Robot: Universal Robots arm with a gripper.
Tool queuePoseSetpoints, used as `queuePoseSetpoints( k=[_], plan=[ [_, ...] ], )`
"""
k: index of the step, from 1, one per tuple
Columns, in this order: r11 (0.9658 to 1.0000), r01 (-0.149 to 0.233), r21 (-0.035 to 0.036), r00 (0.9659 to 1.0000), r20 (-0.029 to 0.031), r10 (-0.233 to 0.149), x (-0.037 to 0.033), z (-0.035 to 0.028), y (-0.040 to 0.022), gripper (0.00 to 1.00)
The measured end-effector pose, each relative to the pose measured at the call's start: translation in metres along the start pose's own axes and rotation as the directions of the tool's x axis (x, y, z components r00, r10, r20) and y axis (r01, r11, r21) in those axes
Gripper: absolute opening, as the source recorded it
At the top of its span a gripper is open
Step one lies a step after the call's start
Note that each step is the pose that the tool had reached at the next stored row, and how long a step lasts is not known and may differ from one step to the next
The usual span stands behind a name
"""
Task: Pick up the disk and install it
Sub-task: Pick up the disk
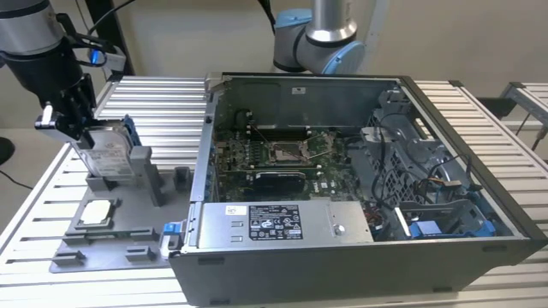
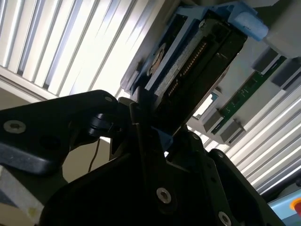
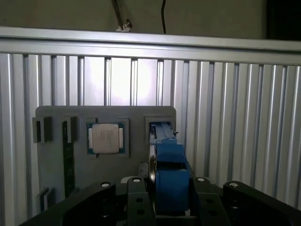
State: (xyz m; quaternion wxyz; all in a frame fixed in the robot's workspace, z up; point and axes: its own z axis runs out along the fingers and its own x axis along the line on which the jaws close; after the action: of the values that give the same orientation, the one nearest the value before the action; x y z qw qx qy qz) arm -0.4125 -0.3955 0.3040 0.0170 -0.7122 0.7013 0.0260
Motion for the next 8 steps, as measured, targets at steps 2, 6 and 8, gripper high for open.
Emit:
queuePoseSetpoints(
  k=[2,6,8],
  plan=[
    [1.0000,0.000,0.0001,1.0000,-0.0001,0.000,-0.0002,-0.0038,0.0000,0.00],
    [1.0000,0.000,0.0000,1.0000,-0.0006,0.000,-0.0007,-0.0114,0.0001,0.00],
    [1.0000,0.000,0.0001,1.0000,-0.0006,0.000,-0.0009,-0.0151,0.0002,0.00]
  ],
)
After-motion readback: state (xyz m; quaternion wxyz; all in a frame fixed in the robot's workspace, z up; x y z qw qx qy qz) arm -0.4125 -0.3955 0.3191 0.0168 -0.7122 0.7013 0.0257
